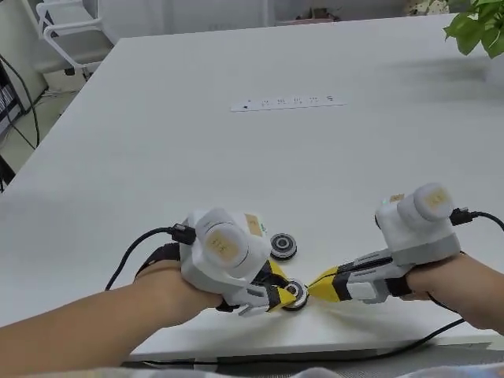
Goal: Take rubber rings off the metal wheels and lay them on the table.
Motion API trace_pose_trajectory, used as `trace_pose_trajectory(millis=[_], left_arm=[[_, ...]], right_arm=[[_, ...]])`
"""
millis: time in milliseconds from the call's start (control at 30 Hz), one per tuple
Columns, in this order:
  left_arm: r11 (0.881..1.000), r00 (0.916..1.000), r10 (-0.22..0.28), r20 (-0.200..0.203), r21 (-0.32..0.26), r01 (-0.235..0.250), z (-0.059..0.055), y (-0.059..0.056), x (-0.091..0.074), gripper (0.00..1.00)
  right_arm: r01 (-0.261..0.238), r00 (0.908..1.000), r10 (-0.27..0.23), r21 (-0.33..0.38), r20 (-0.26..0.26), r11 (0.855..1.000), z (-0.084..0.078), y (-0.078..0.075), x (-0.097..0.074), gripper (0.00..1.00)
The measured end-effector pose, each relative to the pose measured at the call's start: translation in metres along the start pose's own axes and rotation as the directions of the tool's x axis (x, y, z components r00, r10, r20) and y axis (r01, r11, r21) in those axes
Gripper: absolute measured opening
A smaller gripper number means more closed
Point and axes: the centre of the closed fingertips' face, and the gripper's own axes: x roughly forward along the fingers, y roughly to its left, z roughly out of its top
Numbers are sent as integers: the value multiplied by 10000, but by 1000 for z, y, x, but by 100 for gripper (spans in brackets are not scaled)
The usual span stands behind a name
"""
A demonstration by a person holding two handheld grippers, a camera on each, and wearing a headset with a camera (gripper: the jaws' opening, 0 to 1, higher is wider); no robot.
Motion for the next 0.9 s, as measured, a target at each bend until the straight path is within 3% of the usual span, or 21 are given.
trace_pose_trajectory(millis=[367, 900], left_arm=[[9999, 9998, 115, -162, -63, -116, 0, 1, 0, 12], [9998, 9995, 146, -281, -155, -150, 0, 1, 1, 11]], right_arm=[[-172, 9992, 150, 579, 375, 9982, 4, 1, 1, 0], [-399, 9988, 388, 367, 283, 9985, 6, 8, 5, 0]])
